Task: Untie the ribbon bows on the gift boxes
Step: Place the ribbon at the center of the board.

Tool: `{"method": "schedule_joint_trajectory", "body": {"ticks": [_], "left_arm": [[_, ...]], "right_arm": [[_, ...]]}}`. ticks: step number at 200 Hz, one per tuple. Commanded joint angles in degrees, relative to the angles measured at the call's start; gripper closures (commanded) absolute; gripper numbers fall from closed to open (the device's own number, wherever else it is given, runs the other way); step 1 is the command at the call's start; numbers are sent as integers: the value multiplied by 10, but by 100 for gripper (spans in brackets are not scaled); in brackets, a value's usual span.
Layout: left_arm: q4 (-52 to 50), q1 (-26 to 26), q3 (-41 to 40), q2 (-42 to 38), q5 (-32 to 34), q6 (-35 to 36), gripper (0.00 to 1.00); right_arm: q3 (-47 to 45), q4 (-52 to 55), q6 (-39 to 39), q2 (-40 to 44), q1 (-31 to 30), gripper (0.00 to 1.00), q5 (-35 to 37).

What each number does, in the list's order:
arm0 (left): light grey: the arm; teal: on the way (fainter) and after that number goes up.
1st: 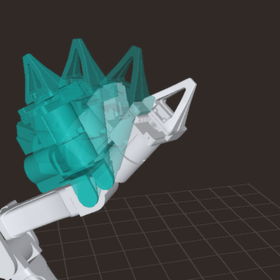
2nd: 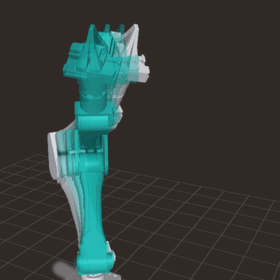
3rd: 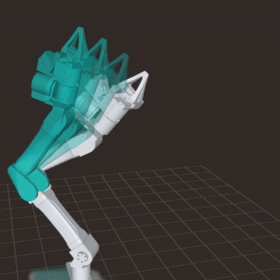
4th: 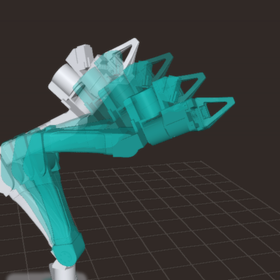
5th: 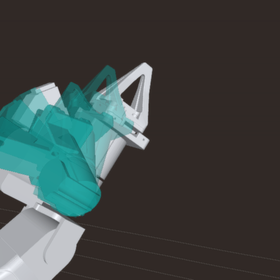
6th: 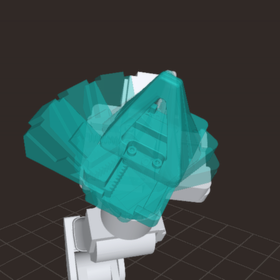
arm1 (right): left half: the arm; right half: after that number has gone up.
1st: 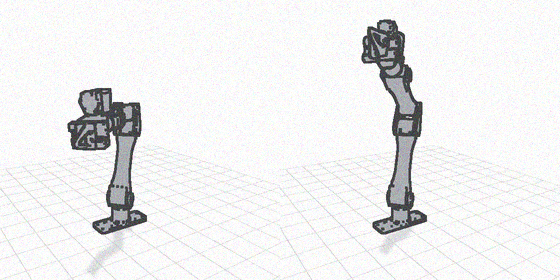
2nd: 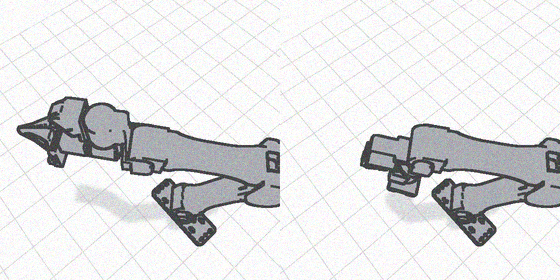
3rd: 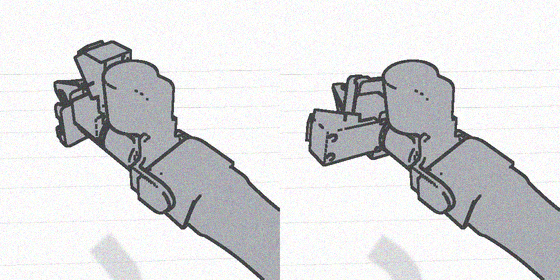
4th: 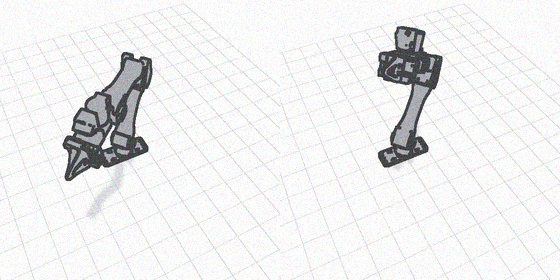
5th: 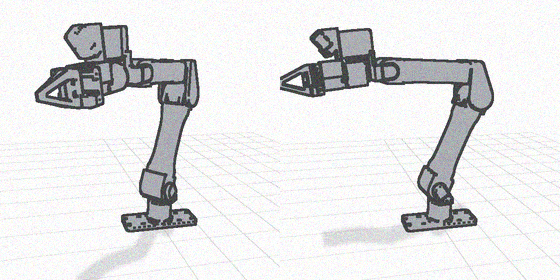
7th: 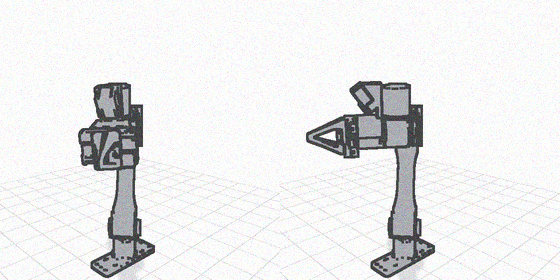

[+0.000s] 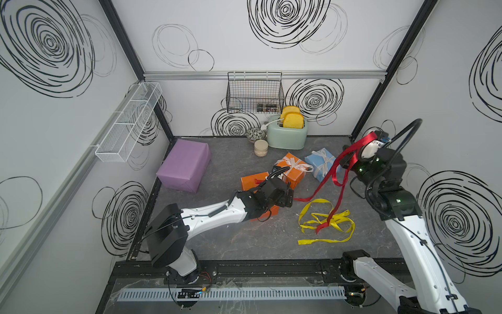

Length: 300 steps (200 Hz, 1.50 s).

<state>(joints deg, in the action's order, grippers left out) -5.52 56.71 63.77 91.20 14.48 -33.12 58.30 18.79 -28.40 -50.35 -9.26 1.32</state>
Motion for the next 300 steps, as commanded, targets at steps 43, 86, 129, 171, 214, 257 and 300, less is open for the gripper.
{"method": "schedule_joint_trajectory", "body": {"ticks": [43,86,129,171,214,257,300], "left_arm": [[8,-23,0,-21,-52,-16,5],[-66,-50,2,-44,-113,-13,8],[-58,-77,-22,-40,-111,-13,9],[-38,-98,-51,-48,-113,10,9],[-35,-106,-53,-52,-131,1,10],[-20,-123,-63,-71,-145,-13,10],[2,-133,-80,-91,-160,-24,11]], "right_arm": [[-217,-64,-75,-3,2,100,-16],[-241,-38,-75,-78,1,68,-2],[-255,-43,-96,-151,-8,36,43],[-189,60,-154,-248,-1,29,120],[-138,82,-152,-338,-28,28,130],[-49,180,-158,-454,-134,24,301],[11,242,-167,-526,-183,19,376]]}}
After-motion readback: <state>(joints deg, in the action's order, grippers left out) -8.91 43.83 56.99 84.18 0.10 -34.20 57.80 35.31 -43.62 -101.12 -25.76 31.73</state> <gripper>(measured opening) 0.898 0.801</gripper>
